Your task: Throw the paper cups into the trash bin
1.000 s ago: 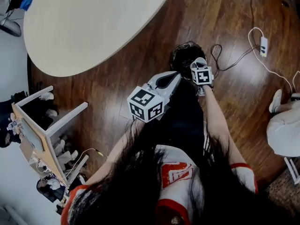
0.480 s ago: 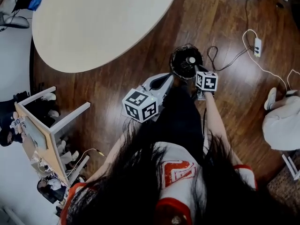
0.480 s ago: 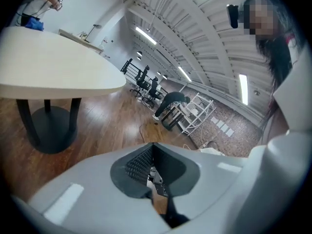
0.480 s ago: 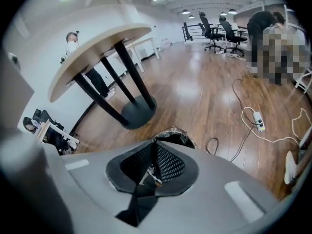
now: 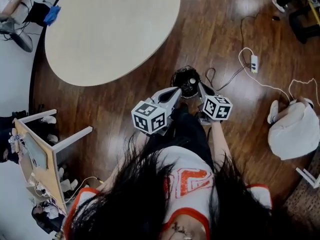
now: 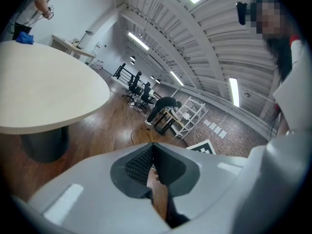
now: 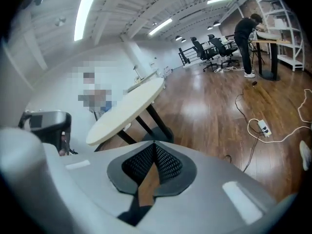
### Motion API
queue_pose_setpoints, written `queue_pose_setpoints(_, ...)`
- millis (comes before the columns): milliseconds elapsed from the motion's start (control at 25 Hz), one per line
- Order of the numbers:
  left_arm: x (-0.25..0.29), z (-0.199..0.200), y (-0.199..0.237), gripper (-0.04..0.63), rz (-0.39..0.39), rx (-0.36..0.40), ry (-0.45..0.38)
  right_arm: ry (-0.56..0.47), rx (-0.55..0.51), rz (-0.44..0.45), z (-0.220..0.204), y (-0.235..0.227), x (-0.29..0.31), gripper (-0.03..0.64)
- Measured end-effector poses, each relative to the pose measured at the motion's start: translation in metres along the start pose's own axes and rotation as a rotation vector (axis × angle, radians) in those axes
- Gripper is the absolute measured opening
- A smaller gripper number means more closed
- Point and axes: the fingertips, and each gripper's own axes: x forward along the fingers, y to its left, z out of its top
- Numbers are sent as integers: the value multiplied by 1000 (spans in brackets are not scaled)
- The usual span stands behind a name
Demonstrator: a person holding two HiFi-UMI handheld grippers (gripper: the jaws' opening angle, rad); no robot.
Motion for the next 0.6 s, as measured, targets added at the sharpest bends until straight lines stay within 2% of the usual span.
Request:
queue_pose_setpoints(120, 9, 22, -6, 0, -17, 25, -38, -79, -4, 36, 33, 15, -20, 3)
queue_pose_setpoints(280, 6, 51, -12, 0, -24, 13, -107, -153, 28, 81, 64, 36, -41, 3)
queue_pose_setpoints(600, 1, 84, -20, 0, -27, 17, -191, -279, 31, 171, 117, 78, -71, 3)
